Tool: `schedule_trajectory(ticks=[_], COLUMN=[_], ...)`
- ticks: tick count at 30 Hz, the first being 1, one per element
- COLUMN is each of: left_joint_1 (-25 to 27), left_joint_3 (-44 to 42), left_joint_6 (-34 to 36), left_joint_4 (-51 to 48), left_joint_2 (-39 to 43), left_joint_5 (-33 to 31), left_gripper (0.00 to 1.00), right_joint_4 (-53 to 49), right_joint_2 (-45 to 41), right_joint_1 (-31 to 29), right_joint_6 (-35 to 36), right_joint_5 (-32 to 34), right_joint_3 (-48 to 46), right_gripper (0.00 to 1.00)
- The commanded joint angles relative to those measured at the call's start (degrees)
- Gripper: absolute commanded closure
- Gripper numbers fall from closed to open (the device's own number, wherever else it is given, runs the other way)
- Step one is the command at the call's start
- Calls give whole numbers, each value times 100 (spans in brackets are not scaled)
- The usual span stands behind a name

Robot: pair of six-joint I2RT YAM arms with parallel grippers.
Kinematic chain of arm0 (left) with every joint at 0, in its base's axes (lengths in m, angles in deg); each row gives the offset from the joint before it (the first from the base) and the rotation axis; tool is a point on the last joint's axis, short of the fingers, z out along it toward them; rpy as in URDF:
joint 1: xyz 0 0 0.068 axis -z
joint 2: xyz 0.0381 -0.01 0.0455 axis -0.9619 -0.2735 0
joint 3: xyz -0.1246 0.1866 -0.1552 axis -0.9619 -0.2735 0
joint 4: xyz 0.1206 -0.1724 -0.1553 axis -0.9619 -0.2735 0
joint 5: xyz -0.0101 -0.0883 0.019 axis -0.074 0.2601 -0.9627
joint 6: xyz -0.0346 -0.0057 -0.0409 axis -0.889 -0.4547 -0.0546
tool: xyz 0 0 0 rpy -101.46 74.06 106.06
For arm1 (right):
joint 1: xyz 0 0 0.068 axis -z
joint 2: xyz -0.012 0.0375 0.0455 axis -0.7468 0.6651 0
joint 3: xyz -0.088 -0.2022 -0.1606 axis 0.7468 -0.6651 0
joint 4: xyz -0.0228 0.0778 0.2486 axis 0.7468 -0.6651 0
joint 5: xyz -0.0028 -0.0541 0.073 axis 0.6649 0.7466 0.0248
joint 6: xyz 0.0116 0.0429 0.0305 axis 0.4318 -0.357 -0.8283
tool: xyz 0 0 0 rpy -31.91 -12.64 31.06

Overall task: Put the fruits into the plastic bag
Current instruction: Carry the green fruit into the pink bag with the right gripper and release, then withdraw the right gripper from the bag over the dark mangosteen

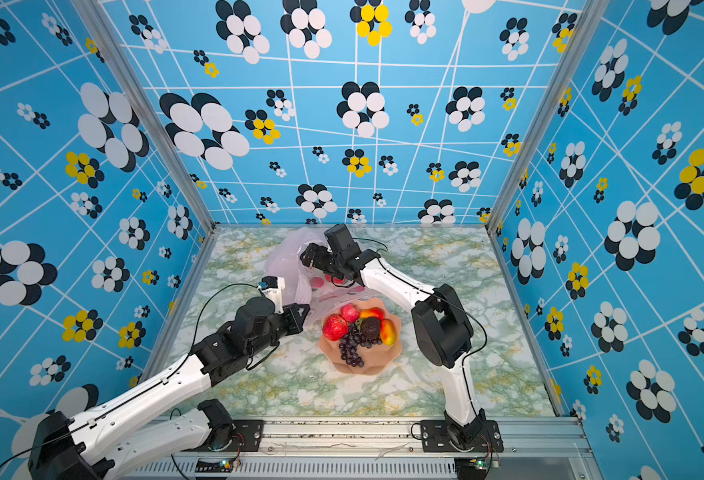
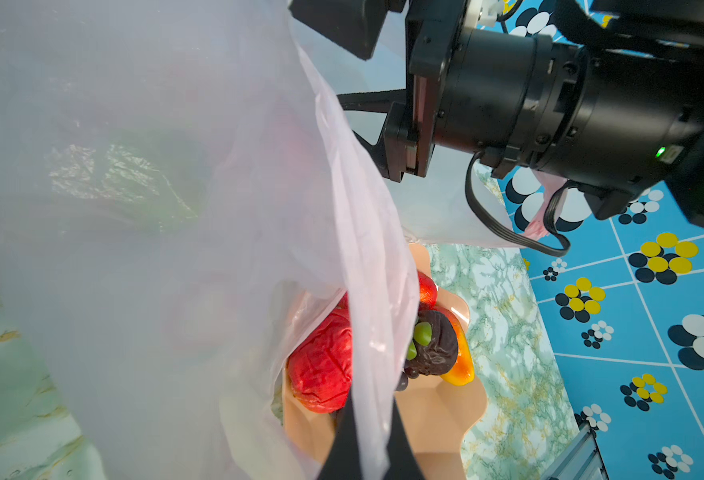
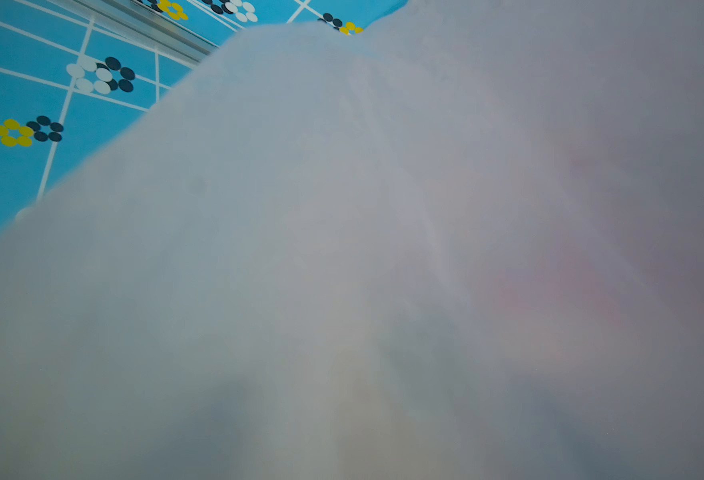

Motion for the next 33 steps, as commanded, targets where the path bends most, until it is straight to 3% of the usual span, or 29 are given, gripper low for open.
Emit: schedule_trajectory(ticks=[1, 14, 23, 28, 33], left_joint_1=[33, 77, 91, 99, 100], left_joint_3=[142, 112, -78, -139, -134], left_joint_6=[42, -11, 24, 32, 52], left_joint_4=[-54, -97, -360, -403, -419], left_joint_2=[110, 139, 500, 576, 581], left_joint_5=[-33, -27, -313, -314, -286], left_gripper=[100, 100, 100, 100, 100], right_joint_4=[42, -160, -539, -1169, -1790], right_joint_2=[-177, -1283, -2690, -3471, -4410], right_joint_1=[48, 48, -184, -325, -402], right_joint_6=[-15, 209, 555, 1158, 2151], right_joint_5=[-113, -280, -702, -797, -213], right_joint_3=[45, -1008, -2129, -2572, -3115], right_gripper=[3, 2, 4, 4, 3])
